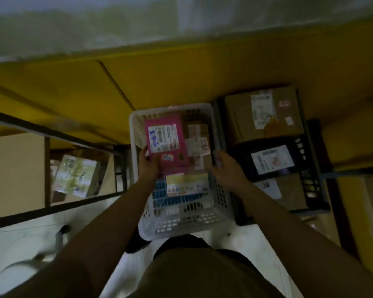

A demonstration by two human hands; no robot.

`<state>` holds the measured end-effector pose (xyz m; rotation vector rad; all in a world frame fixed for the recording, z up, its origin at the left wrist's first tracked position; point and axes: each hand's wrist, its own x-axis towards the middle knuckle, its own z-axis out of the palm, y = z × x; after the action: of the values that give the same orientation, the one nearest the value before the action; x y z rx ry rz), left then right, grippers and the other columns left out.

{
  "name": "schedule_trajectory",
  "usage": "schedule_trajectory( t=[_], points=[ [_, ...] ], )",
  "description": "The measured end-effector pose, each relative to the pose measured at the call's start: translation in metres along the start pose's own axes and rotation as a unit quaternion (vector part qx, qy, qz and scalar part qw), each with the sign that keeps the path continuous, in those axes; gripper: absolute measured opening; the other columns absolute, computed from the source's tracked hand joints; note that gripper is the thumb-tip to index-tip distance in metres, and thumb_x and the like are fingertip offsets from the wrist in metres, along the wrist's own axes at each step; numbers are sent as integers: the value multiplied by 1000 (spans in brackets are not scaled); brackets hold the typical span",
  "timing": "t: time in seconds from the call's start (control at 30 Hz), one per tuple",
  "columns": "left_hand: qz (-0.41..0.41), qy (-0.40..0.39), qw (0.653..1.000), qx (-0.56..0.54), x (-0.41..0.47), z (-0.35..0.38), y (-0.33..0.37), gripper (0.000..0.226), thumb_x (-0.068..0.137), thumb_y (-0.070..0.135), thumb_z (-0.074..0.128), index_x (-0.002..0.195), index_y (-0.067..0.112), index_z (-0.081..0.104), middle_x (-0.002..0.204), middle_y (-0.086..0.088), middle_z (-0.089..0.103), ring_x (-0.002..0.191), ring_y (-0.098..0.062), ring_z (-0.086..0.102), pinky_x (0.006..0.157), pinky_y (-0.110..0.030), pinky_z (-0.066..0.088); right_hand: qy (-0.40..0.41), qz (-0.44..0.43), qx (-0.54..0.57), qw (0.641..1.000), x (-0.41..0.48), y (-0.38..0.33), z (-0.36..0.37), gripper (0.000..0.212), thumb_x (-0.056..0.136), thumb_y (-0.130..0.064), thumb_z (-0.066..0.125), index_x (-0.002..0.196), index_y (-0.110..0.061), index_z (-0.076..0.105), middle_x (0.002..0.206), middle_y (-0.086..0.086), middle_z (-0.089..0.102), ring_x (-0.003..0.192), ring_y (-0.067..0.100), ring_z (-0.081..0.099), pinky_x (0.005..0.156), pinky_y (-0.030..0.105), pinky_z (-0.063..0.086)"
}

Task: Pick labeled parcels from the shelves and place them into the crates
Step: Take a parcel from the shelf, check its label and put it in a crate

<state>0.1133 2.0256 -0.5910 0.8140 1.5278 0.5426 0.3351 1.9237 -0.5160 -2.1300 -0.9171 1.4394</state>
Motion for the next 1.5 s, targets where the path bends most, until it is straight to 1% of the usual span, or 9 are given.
schedule_trajectory(
  t=[0.23,0.6,0.77,0.9,1.0,1.17,1.27,1.37,1.5],
  points=[
    [18,126,982,139,68,23,-37,38,105,19,40,143,16,45,128,-15,63,109,-33,64,89,-46,58,-98,-12,-183,978,80,18,31,68,102,-23,56,160,-14,22,164,12,23,147,31,30,119,37,30],
    [-82,254,963,46,103,31,-100,17,101,17,49,106,28,60,117,-3,70,107,-22,66,97,-44,56,-132,15,-292,947,119,44,55,75,101,-29,56,161,-29,13,170,5,-1,154,34,6,123,47,15],
    [-142,290,937,-134,110,46,-101,40,96,29,63,135,23,55,128,-1,62,116,-22,62,101,-34,48,-154,21,-309,938,123,47,51,72,101,-34,53,162,-31,15,170,2,-5,154,33,2,124,44,12],
    [-291,129,915,-249,136,49,-124,119,49,68,92,149,25,44,141,-5,59,121,-30,64,95,-54,56,-155,20,-313,937,122,49,49,67,101,-34,54,159,-33,22,170,1,-5,154,32,2,124,43,12],
    [-271,24,907,-320,117,55,-101,69,89,53,68,145,14,52,135,-14,63,122,-35,61,92,-59,55,-152,18,-322,934,121,49,52,67,101,-35,54,159,-34,22,170,1,-7,155,33,-1,125,45,11],
    [-243,0,911,-332,130,54,-116,74,86,54,71,145,15,51,134,-19,62,117,-41,62,74,-69,57,-152,13,-348,925,119,50,57,66,101,-33,56,158,-35,23,169,2,-12,154,34,-4,125,46,9],
    [-236,56,922,-302,138,55,-130,106,52,58,95,143,21,54,135,-17,64,116,-45,65,76,-68,55,-150,11,-355,923,118,52,61,70,99,-32,58,159,-35,20,169,4,-13,154,34,-4,126,47,8],
    [-207,161,919,-293,119,63,-98,73,74,43,88,136,20,59,124,-12,69,103,-40,69,65,-67,58,-152,12,-361,920,118,53,60,73,98,-33,59,159,-35,19,169,3,-14,154,35,-5,126,48,9],
    [-164,256,904,-301,123,63,-104,67,66,27,96,124,16,65,116,-8,72,103,-34,71,84,-60,59,-152,15,-354,923,117,50,58,74,98,-33,58,160,-37,17,169,1,-14,154,33,-7,125,48,7]
  ],
)
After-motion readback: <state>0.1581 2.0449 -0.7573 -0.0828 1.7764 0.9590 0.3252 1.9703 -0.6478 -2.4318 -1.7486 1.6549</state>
